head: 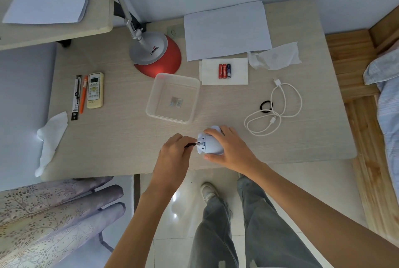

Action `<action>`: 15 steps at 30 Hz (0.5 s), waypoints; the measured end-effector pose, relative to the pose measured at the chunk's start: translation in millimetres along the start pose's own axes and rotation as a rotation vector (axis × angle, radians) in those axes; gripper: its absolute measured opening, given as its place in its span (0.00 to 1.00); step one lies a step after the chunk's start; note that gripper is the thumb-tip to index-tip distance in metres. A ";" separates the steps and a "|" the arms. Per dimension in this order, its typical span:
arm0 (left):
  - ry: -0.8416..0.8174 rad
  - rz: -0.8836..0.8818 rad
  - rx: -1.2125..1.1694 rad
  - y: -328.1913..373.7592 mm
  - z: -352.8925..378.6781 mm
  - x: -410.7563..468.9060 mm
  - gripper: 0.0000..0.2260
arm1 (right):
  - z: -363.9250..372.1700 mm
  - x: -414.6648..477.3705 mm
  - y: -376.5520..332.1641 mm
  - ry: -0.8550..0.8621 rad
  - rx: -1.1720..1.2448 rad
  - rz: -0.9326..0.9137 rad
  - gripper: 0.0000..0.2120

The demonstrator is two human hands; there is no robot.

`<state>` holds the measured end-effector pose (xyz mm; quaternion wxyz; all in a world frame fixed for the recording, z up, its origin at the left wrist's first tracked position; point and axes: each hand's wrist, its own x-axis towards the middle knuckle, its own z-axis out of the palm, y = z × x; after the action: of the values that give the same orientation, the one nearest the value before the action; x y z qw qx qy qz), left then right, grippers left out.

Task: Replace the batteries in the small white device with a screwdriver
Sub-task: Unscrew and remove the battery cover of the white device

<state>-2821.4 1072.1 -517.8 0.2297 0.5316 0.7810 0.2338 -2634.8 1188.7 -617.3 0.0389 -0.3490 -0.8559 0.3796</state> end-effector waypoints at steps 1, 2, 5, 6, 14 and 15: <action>0.010 0.000 -0.014 -0.5 -3.3 -1.0 0.10 | 0.0 0.0 0.1 -0.003 -0.001 0.002 0.36; 0.022 -0.005 -0.027 -0.3 -7.0 -1.9 0.10 | -0.3 0.0 0.0 -0.006 -0.002 0.002 0.36; 0.087 -0.087 -0.079 -2.1 -18.2 -4.1 0.10 | -0.9 0.3 -0.8 -0.005 -0.003 0.005 0.36; 0.112 -0.133 -0.103 -5.5 -20.9 -4.8 0.10 | -1.1 0.3 -1.2 -0.006 0.000 0.010 0.35; 0.254 -0.477 -0.259 -66.8 -24.1 -6.4 0.06 | -4.0 -0.7 -3.7 -0.009 0.007 0.020 0.35; 0.266 -0.507 -0.278 -75.2 -23.8 -5.5 0.06 | -4.2 -0.7 -3.8 -0.010 0.004 0.020 0.35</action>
<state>-2888.4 1039.6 -544.4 0.2468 0.2483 0.8724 0.3412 -2635.0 1189.1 -611.6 0.0316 -0.3554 -0.8519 0.3833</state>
